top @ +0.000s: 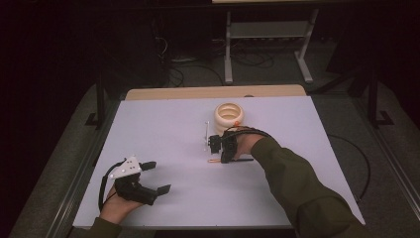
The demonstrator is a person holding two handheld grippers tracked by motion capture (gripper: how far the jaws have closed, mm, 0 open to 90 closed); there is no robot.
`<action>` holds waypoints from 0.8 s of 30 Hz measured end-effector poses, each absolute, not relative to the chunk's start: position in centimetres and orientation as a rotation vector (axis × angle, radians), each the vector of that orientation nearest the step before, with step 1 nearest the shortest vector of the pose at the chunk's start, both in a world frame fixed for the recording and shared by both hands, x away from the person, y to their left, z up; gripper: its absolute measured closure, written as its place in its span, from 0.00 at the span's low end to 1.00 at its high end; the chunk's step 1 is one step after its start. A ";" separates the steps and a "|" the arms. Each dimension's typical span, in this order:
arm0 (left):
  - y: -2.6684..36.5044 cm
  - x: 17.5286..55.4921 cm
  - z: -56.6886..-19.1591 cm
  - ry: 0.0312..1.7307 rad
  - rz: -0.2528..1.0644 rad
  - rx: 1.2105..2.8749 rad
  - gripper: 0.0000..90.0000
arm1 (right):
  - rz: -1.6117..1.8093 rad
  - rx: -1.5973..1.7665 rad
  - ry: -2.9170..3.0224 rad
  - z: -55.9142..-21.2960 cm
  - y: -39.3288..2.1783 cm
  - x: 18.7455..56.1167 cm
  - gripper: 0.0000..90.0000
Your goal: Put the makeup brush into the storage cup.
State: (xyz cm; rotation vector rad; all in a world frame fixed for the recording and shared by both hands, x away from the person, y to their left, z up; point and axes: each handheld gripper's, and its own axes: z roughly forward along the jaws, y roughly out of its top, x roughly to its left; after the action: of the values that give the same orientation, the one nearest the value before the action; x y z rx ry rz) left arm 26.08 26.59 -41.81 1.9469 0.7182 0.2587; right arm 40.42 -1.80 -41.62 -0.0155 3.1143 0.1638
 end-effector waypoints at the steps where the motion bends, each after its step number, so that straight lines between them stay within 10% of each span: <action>1: 26.6 26.1 -41.8 0.716 0.259 1.949 0.00 | 0.165 -0.015 3.119 -41.7 -1.8 40.4 0.91; 24: 26.8 26.1 -41.7 0.725 0.266 1.943 0.00 | 0.275 0.064 3.092 -40.4 -2.4 40.7 0.92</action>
State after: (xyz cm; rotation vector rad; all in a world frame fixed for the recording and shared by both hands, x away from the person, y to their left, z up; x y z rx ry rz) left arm 26.08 26.82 -41.74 1.9432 0.7252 0.2660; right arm 40.68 -2.38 -40.38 0.0642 3.0917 0.2746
